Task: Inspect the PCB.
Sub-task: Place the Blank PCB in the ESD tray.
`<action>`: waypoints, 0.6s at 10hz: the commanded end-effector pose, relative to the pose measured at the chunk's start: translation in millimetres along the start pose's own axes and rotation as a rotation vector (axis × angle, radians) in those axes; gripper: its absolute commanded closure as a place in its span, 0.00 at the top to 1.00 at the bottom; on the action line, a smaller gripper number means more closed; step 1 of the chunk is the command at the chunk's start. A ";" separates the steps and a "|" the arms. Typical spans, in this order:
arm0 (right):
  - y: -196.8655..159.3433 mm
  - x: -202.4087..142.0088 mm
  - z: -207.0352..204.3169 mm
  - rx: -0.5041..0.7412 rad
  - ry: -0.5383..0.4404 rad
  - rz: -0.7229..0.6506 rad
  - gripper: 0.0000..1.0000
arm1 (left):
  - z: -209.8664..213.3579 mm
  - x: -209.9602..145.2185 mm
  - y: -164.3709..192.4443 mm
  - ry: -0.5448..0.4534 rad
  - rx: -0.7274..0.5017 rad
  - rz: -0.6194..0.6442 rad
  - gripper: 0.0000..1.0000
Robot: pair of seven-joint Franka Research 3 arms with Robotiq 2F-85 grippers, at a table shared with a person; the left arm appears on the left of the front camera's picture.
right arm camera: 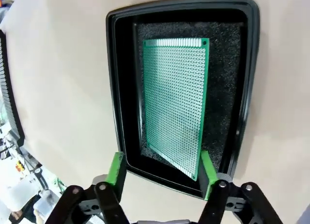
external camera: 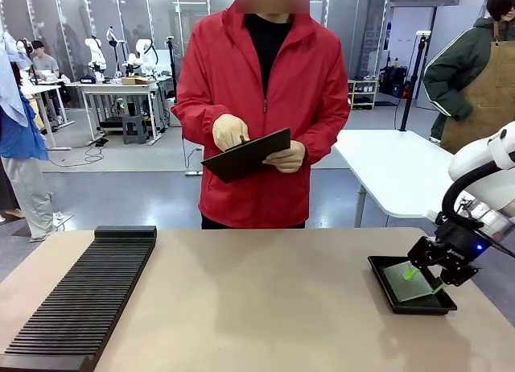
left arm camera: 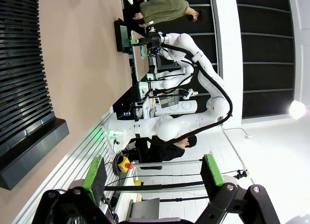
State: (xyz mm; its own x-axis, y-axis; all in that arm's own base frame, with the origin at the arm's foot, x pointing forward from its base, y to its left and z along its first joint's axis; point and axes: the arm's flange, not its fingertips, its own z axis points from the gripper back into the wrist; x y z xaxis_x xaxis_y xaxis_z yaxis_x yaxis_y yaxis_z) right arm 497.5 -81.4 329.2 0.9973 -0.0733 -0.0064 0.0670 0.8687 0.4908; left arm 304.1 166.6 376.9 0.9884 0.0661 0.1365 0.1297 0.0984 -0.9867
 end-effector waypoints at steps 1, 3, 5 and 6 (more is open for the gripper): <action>15.1 -7.5 8.4 -0.078 -0.039 -0.033 1.00 | 0.1 0.1 -0.8 0.000 0.002 -0.002 1.00; 21.5 -7.9 11.7 -0.083 -0.045 -0.035 1.00 | 0.1 0.1 -0.8 0.000 0.002 -0.002 1.00; 14.8 -2.5 15.5 -0.048 -0.043 -0.006 1.00 | 0.1 0.1 -0.8 0.000 0.002 -0.002 1.00; 14.8 -2.5 15.5 -0.048 -0.043 -0.006 1.00 | 0.1 0.1 -0.8 0.000 0.002 -0.002 1.00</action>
State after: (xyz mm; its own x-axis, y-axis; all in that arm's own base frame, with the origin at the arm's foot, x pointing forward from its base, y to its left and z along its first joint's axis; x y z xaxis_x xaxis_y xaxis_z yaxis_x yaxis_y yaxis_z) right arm 495.4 -74.8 351.4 0.9946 -0.1012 0.0237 0.0805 0.8938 0.4413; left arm 304.1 166.6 376.9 0.9884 0.0661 0.1365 0.1297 0.0985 -0.9867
